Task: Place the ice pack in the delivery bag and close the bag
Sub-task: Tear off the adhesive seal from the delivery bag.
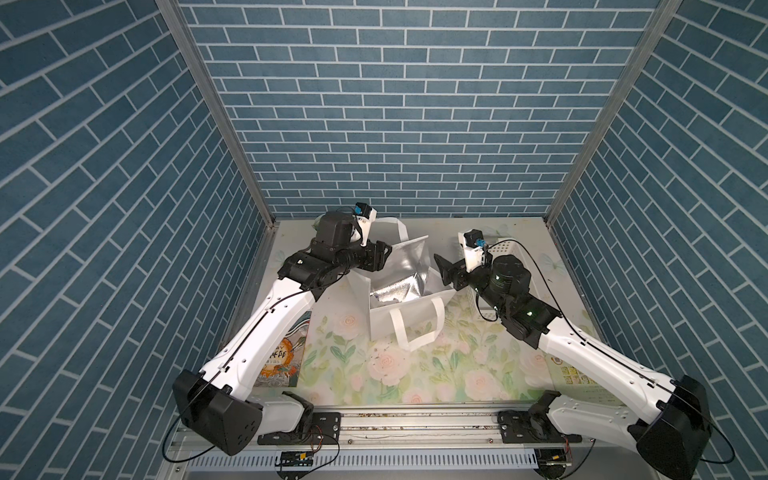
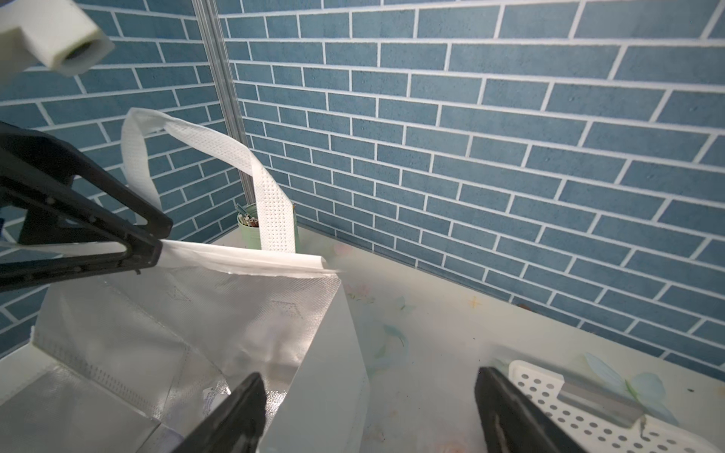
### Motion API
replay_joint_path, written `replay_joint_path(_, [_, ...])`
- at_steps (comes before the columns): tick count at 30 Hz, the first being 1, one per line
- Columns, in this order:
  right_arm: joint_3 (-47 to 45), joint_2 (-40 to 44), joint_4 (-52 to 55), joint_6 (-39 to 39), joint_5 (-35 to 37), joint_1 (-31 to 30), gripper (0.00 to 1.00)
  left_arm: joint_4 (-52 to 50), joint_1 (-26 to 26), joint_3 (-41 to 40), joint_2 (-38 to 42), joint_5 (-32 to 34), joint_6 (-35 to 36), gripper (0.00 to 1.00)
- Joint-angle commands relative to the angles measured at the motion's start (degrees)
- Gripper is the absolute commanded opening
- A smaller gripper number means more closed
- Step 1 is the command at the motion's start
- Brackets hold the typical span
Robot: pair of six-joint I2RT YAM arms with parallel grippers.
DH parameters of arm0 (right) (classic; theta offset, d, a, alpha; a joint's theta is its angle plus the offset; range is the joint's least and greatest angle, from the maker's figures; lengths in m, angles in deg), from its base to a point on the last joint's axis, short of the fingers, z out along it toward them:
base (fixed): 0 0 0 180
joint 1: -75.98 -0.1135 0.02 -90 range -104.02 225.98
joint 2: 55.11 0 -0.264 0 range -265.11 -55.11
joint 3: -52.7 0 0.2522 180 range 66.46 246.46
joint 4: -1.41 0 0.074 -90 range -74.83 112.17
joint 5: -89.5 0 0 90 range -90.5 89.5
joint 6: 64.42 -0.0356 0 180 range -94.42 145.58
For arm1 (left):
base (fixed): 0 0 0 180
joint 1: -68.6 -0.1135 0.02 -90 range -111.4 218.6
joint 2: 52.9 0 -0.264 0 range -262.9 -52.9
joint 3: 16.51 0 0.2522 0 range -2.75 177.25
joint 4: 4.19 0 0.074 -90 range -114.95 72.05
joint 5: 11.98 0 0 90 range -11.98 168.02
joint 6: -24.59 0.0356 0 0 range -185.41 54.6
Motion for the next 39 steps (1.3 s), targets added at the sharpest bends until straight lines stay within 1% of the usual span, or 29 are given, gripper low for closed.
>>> replay_joint_path(1, [0.44, 0.7, -2.3, 5.32, -3.69, 1.71, 0.84, 0.39, -0.25, 2.25, 0.33, 0.03, 1.71, 0.74])
replay_joint_path(3, [0.27, 0.37, -2.36, 5.26, -9.15, 3.99, 0.83, 1.11, -0.25, 2.49, 0.78, -0.5, 2.41, 0.8])
replay_joint_path(7, [1.01, -0.8, -2.43, 6.46, -20.04, 7.06, 0.83, 1.27, -0.25, 3.67, 0.65, -0.96, 3.85, 0.84])
replay_joint_path(9, [1.41, -1.24, -2.48, 7.66, -23.72, 7.55, 0.88, 0.47, -0.25, 4.81, 0.05, -1.04, 4.78, 0.85])
replay_joint_path(10, [1.43, -1.43, -2.65, 8.37, -25.24, 7.7, 0.92, 0.24, -0.25, 5.23, -0.07, -1.49, 5.19, 0.85])
replay_joint_path(11, [1.5, -1.62, -2.91, 9.03, -26.85, 7.88, 0.99, 0.07, -0.25, 5.63, -0.32, -2.31, 5.68, 0.86])
replay_joint_path(13, [2.27, -2.52, -2.3, 9.94, -27.93, 8.21, 1.0, -0.05, -0.25, 6.39, -0.74, -3.68, 6.6, 0.88])
replay_joint_path(14, [3.07, -3.15, -1.57, 10.39, -27.94, 8.46, 0.97, -0.04, -0.17, 6.59, -0.87, -4.05, 7.04, 0.88])
replay_joint_path(16, [4.3, -5.11, -0.58, 11.38, -28.62, 9.09, 0.89, 0.11, 0.04, 6.8, -1.44, -4.94, 8.12, 0.87])
replay_joint_path(19, [5.83, -7.21, -0.54, 11.99, -29.81, 9.91, 0.71, -0.22, 1.25, 7.42, -2.5, -5.12, 9.02, 0.87])
replay_joint_path(20, [6.57, -8.04, -0.49, 12.04, -30.08, 10.14, 0.68, -0.5, 1.84, 7.64, -2.95, -5.01, 9.33, 0.87])
replay_joint_path(22, [7.98, -9.36, -0.24, 12.62, -30.42, 10.31, 0.65, -0.75, 2.92, 8.18, -3.76, -3.79, 10.1, 0.87])
replay_joint_path(24, [9.01, -10.51, -0.13, 13.23, -30.41, 10.67, 0.6, -1.04, 3.57, 8.37, -4.39, -1.75, 10.72, 0.88])
replay_joint_path(27, [9.88, -12.11, -0.12, 14.05, -30.88, 11.42, 0.58, -1.48, 3.79, 8.6, -5.21, 1.1, 10.78, 0.88])
replay_joint_path(28, [10.11, -12.54, -0.12, 14.41, -31.59, 11.69, 0.59, -1.38, 3.75, 8.52, -5.37, 1.93, 10.72, 0.88])
replay_joint_path(30, [10.35, -13.05, -0.28, 15.13, -32.67, 11.9, 0.62, -0.92, 3.79, 8.36, -5.84, 2.75, 10.27, 0.88])
replay_joint_path(35, [10.6, -14.01, -1.54, 16.54, -33.29, 12.3, 0.63, -0.76, 3.74, 9.07, -7.61, 4.65, 7.92, 0.87])
replay_joint_path(37, [10.91, -14.57, -2.34, 16.57, -33.36, 12.52, 0.62, -0.68, 3.75, 9.05, -8.12, 5.24, 7.89, 0.87])
replay_joint_path(39, [11.19, -15.16, -3.62, 16.4, -34.53, 12.65, 0.57, -0.65, 3.72, 9.31, -8.62, 6.34, 7.64, 0.87])
